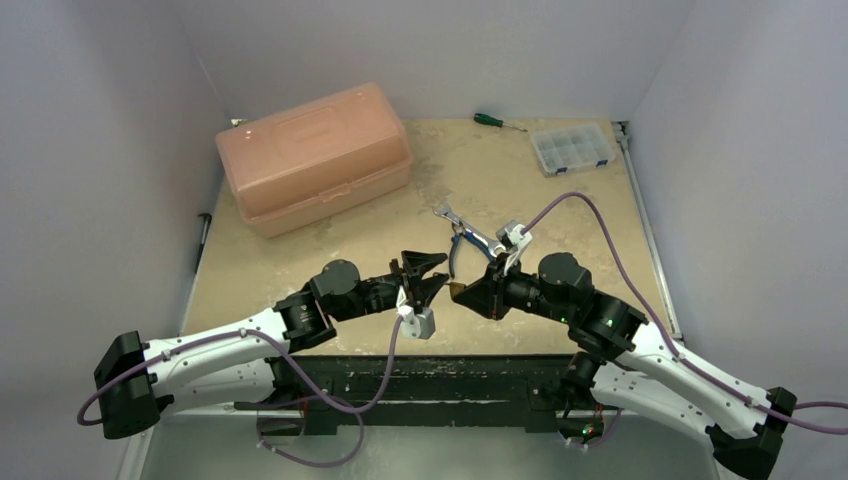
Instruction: Unlock with the key
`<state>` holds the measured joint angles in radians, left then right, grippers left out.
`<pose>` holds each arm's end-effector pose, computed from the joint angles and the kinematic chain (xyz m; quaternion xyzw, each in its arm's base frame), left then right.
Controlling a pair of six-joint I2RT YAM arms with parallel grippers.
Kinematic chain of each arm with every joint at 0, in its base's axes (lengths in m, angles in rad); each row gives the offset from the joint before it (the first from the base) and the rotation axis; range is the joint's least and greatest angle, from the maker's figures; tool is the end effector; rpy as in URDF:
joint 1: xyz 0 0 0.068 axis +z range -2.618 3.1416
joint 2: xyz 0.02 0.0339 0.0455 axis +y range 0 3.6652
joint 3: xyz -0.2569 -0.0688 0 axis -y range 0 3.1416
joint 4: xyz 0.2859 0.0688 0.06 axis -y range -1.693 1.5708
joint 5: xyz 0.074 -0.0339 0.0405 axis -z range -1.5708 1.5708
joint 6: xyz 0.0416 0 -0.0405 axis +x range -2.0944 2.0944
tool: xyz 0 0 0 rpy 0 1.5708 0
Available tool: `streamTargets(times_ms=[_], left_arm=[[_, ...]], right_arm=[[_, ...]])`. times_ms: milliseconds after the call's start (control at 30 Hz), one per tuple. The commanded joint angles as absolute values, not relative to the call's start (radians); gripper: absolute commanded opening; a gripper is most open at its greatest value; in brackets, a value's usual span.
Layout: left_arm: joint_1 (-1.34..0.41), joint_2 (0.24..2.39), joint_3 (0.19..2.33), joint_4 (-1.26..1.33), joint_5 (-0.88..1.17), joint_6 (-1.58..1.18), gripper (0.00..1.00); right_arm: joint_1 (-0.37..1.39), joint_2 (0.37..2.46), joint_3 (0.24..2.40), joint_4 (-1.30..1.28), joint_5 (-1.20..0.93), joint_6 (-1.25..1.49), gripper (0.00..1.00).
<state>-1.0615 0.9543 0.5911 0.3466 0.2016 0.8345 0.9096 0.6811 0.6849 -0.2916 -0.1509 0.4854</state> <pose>0.1267 -0.2440 0.2757 0.6173 0.3564 -0.1503 0.6850 0.1280 0.1747 0.3037 -0.2123 0.7715 0.4295 0.4185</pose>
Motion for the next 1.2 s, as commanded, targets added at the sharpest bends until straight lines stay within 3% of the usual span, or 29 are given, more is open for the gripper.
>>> streamTargets(times_ms=[0,300,900,1167], left_arm=[[-1.057,0.941,0.612,0.397,0.18,0.853,0.42],[-1.057,0.957,0.615,0.385,0.19,0.853,0.42],[-1.057,0.91,0.601,0.435,0.194,0.83,0.45],[-1.057,0.915,0.607,0.425,0.208,0.824,0.48]], right_arm=[[0.912,0.674,0.688,-0.248,-0.194,0.495,0.0],[0.911,0.661,0.681,-0.195,-0.271,0.497,0.0],[0.911,0.708,0.602,-0.15,-0.05,0.655,0.0],[0.911,0.78,0.608,-0.092,-0.068,0.669,0.0]])
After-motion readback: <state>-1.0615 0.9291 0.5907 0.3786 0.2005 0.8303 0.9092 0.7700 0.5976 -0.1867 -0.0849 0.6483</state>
